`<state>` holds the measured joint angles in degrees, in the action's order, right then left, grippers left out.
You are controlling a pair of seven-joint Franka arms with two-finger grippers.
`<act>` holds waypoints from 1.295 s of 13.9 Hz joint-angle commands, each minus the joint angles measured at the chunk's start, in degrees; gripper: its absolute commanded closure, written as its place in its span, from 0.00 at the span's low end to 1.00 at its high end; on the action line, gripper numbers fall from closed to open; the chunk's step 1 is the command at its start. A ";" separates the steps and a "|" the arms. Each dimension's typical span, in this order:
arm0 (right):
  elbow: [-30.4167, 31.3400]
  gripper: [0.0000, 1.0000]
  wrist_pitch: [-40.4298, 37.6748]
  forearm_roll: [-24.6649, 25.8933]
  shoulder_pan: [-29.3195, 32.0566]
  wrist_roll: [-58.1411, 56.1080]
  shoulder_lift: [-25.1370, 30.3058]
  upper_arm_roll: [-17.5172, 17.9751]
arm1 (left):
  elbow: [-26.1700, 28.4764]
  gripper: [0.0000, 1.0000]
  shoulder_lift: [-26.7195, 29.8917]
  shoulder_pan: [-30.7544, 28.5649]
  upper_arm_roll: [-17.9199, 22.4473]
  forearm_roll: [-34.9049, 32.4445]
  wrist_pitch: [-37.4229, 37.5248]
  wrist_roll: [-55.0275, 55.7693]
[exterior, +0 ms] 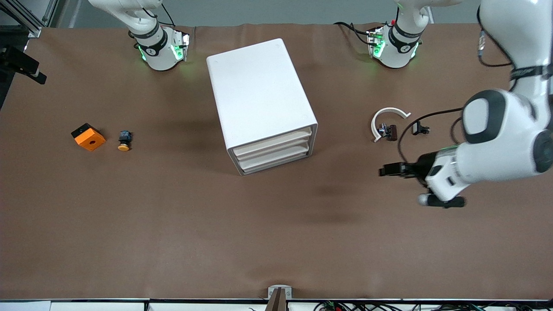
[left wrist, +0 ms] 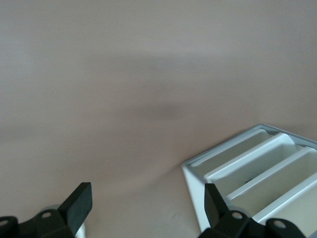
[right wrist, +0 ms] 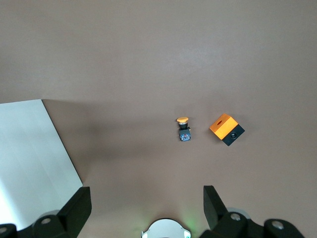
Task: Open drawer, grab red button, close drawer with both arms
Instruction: 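Reach the left gripper toward the front of the lower drawer, then grasp the lower drawer front with the left gripper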
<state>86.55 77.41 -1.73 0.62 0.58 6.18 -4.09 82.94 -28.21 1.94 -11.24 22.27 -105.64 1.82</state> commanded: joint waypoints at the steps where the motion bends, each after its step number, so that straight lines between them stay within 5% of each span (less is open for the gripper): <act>1: 0.99 0.00 0.20 -1.08 0.79 -0.58 1.20 0.40 | -1.20 0.00 -5.60 0.60 -3.95 3.13 -4.47 -10.03; 4: 0.99 0.00 0.20 -1.08 0.79 -0.58 1.20 0.40 | -1.38 0.00 -10.98 2.88 -7.47 8.31 -8.43 -19.12; 14: 0.29 0.00 -0.24 -0.82 0.61 -0.66 0.94 0.48 | -1.37 0.00 -14.67 9.39 -7.74 12.53 -8.70 -32.05; 18: 0.29 0.00 -0.24 -0.82 0.61 -0.66 0.94 0.48 | -0.15 0.00 -16.00 9.57 -7.74 22.19 -6.52 -38.11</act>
<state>86.56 77.41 -1.73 0.62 0.49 6.19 -4.03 82.62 -43.70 11.67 -18.86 40.52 -114.15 -33.48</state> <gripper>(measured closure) 0.000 0.000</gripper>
